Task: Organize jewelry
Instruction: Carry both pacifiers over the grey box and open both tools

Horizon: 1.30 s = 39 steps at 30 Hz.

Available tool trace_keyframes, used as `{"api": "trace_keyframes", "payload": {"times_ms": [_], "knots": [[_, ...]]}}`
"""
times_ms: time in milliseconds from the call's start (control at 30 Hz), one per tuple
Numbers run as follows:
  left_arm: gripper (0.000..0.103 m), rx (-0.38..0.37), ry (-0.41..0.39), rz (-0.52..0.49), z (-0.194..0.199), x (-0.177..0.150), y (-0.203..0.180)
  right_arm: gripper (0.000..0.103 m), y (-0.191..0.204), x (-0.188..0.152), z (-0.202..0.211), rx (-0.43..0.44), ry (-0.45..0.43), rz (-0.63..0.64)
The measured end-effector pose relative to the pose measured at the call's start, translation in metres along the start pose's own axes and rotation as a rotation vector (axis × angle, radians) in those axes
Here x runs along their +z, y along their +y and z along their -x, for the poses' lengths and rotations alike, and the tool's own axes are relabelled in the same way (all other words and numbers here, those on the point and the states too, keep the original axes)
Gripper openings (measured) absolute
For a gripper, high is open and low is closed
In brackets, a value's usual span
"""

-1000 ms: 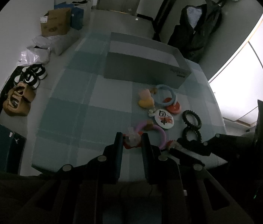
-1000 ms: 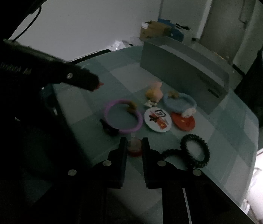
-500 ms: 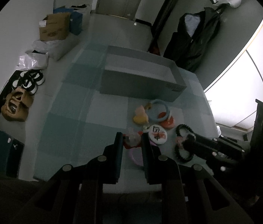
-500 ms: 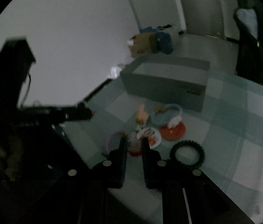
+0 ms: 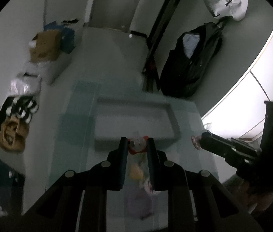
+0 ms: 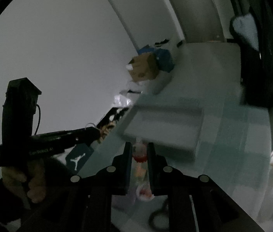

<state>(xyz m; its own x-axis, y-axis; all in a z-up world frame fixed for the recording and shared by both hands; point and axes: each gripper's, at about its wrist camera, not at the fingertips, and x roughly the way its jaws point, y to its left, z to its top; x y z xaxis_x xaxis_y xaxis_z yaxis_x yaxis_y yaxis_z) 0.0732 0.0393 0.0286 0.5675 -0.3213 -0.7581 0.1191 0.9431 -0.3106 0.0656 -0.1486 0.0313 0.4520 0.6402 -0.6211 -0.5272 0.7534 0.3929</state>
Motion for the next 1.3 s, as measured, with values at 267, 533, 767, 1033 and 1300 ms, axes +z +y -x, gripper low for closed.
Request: {"api": "trace_keyframes", "payload": {"times_ms": [267, 533, 767, 1033, 1300], "knots": [[0.015, 0.009, 0.026, -0.063, -0.039, 0.039, -0.001, 0.014, -0.012, 0.062, -0.043, -0.06, 0.041, 0.041], [0.015, 0.004, 0.087, -0.057, -0.077, 0.035, 0.017, 0.014, -0.047, 0.061, -0.09, -0.079, 0.1, -0.04], [0.015, 0.005, 0.138, -0.046, -0.095, 0.042, 0.019, 0.014, -0.06, 0.058, -0.102, -0.065, 0.129, -0.093], [0.015, -0.004, 0.171, -0.036, -0.107, 0.042, 0.017, 0.014, -0.064, 0.056, -0.117, -0.07, 0.174, -0.096], [0.016, -0.054, 0.192, -0.008, -0.117, 0.043, 0.021, 0.017, -0.068, 0.054, -0.125, -0.06, 0.21, -0.14]]}}
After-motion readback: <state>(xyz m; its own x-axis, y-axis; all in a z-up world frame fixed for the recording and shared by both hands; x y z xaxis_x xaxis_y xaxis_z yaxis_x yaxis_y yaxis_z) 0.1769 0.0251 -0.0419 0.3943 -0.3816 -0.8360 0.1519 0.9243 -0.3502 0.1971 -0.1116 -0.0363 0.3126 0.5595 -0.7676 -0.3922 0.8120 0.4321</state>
